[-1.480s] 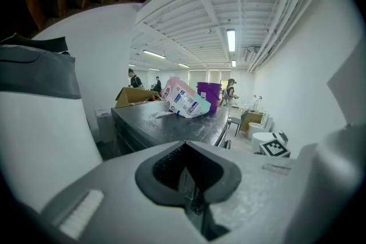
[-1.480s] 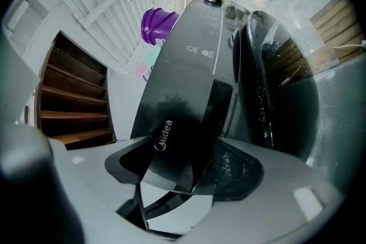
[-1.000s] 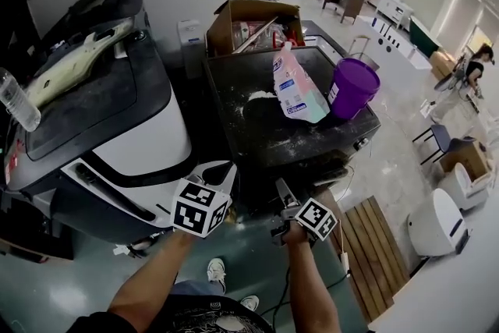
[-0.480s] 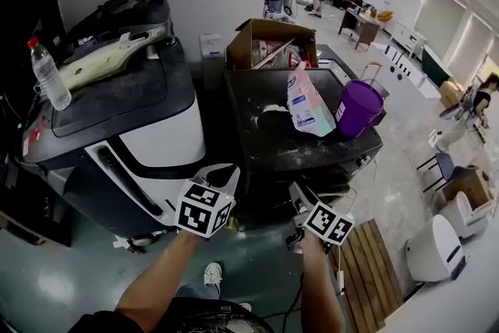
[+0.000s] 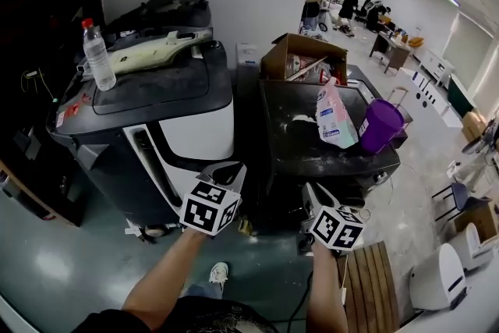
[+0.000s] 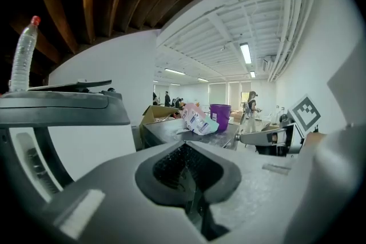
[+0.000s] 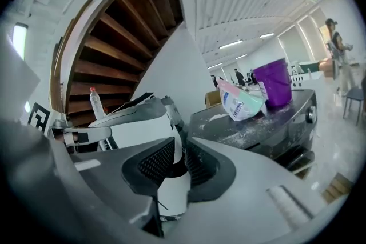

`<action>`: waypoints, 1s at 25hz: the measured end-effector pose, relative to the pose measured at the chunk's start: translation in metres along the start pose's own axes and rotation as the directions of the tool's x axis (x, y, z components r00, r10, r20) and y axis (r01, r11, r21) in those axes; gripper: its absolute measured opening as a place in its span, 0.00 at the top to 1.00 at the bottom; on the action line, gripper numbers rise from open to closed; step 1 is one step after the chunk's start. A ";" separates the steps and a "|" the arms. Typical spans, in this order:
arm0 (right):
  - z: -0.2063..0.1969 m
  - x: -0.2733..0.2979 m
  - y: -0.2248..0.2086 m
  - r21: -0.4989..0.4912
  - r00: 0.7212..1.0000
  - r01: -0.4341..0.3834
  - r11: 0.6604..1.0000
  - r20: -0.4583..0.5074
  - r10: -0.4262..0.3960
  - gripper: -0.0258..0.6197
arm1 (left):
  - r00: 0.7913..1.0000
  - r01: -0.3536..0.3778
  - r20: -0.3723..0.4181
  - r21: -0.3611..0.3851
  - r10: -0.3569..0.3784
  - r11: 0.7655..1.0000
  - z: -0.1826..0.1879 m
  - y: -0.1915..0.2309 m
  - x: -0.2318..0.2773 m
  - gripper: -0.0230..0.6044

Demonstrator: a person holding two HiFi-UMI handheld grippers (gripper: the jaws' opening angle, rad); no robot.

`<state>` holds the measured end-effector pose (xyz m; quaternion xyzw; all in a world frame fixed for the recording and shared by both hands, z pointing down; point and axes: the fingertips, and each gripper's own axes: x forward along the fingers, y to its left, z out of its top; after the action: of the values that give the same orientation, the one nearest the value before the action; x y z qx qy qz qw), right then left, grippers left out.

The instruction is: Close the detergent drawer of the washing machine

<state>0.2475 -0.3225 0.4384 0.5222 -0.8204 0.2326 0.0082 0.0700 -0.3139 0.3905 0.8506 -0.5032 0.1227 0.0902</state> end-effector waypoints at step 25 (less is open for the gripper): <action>0.055 -0.039 0.055 -0.346 0.998 0.008 0.938 0.063 0.015 0.92 | 0.992 -0.120 0.033 0.020 0.119 0.993 0.009 0.016 -0.050 0.96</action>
<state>0.2306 -0.2919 0.3591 0.5183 -0.8494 0.0676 0.0728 0.0338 -0.2820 0.3669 0.8218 -0.5533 0.1197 0.0652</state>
